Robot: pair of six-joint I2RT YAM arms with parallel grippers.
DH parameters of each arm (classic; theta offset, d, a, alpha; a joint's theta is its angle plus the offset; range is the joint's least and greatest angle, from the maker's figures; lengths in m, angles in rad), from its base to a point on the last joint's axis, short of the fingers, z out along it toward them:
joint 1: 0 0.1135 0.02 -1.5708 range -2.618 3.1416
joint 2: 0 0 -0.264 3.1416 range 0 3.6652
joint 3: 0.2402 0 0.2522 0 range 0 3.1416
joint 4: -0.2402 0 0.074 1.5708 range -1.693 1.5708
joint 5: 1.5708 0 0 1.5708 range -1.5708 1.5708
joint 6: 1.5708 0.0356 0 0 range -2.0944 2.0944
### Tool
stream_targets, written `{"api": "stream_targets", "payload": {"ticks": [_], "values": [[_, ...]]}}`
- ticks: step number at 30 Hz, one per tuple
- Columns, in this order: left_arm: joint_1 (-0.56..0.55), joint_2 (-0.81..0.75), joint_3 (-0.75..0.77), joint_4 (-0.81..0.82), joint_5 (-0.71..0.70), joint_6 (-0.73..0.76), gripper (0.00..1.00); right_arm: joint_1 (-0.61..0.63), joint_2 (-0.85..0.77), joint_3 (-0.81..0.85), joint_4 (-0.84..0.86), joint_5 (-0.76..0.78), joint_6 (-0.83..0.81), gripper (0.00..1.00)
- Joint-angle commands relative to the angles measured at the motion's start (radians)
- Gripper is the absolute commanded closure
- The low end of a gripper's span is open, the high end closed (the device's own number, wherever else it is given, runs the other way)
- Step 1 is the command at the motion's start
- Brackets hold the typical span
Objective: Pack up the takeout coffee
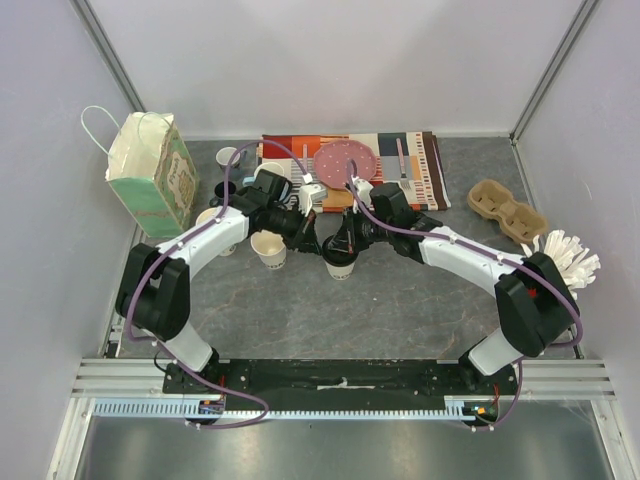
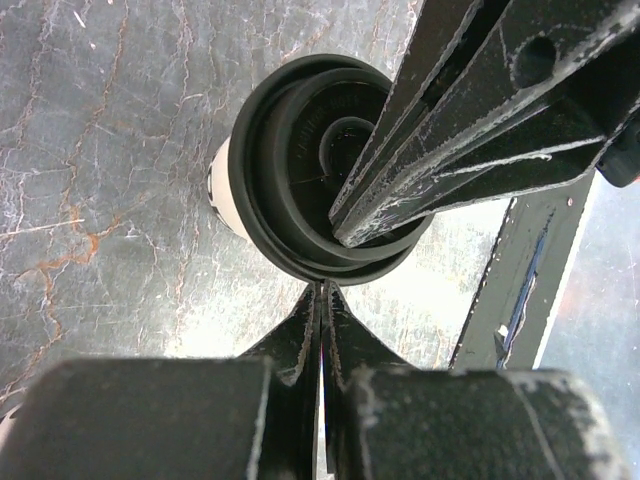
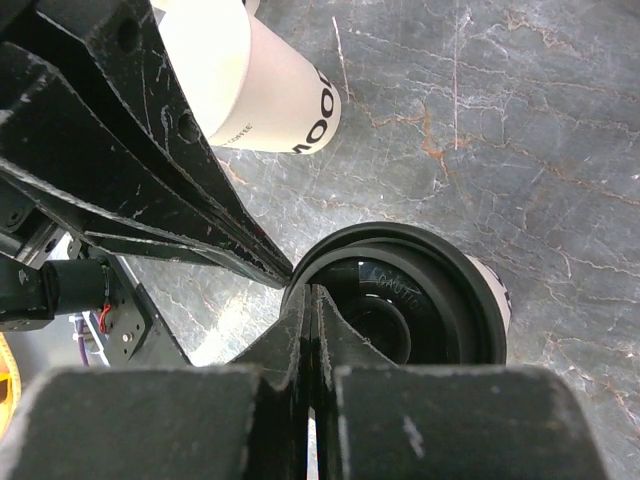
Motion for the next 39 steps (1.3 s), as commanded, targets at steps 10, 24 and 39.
{"api": "stream_targets", "payload": {"ticks": [10,24,39], "values": [[-0.009,-0.083,0.037,-0.035,-0.046,0.064,0.98,0.008,-0.029,0.090,-0.155,0.007,-0.025,1.00],[-0.009,-0.057,0.073,-0.054,-0.044,0.064,0.98,0.023,-0.094,0.214,-0.270,0.066,-0.065,1.00],[-0.009,-0.043,0.057,-0.048,-0.058,0.069,0.98,-0.008,-0.040,0.053,-0.212,0.084,-0.060,1.00]]}}
